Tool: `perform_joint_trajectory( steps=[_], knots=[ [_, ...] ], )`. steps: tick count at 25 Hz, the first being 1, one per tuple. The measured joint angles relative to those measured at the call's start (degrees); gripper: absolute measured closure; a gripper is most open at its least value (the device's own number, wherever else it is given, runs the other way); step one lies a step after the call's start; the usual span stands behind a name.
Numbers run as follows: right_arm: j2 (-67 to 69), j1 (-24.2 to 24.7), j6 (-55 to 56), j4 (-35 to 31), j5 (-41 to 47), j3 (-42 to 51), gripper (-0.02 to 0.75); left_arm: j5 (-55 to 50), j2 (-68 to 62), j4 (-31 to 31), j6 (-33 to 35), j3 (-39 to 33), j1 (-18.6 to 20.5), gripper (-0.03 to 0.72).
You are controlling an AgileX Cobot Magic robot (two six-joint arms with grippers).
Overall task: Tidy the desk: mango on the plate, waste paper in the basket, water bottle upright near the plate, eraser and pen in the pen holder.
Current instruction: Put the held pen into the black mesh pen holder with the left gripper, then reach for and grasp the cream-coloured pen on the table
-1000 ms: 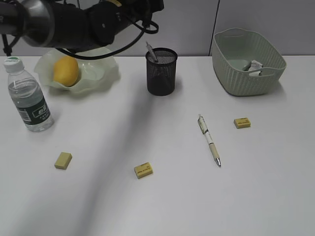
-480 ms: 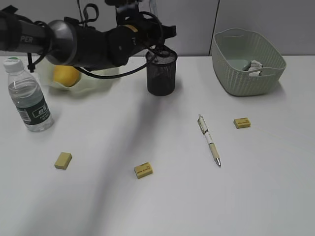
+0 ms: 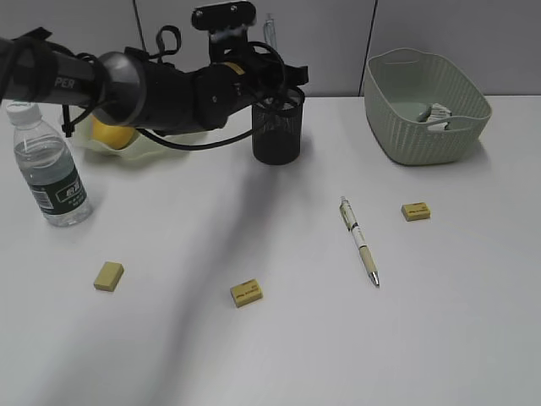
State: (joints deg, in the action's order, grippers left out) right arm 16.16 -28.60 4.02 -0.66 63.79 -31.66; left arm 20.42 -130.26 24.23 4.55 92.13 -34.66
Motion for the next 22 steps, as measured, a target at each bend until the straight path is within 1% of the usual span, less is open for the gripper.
perform_joint_trajectory(
  steps=[4,5,7,11,14,17,22],
  knots=[
    [0.0,0.0,0.0,0.0,0.0,0.0,0.216,0.2,0.0,-0.1,-0.1,0.0,-0.2,0.370],
    [0.0,0.0,0.0,0.0,0.0,0.0,0.216,0.2,0.1,-0.1,-0.1,0.0,-0.2,0.340],
    [0.0,0.0,0.0,0.0,0.0,0.0,0.216,0.2,0.3,-0.1,-0.1,0.0,-0.2,0.312],
    [0.0,0.0,0.0,0.0,0.0,0.0,0.216,-0.3,2.4,-1.7,-0.1,0.0,-0.3,0.296],
    [0.0,0.0,0.0,0.0,0.0,0.0,0.216,-4.0,6.2,-6.1,-0.1,0.0,-0.3,0.295],
    [0.0,0.0,0.0,0.0,0.0,0.0,0.216,-12.1,11.1,-12.0,-0.1,0.0,-0.3,0.295],
    [0.0,0.0,0.0,0.0,0.0,0.0,0.216,-32.4,19.3,-19.8,-0.1,0.0,0.2,0.295]
  ],
)
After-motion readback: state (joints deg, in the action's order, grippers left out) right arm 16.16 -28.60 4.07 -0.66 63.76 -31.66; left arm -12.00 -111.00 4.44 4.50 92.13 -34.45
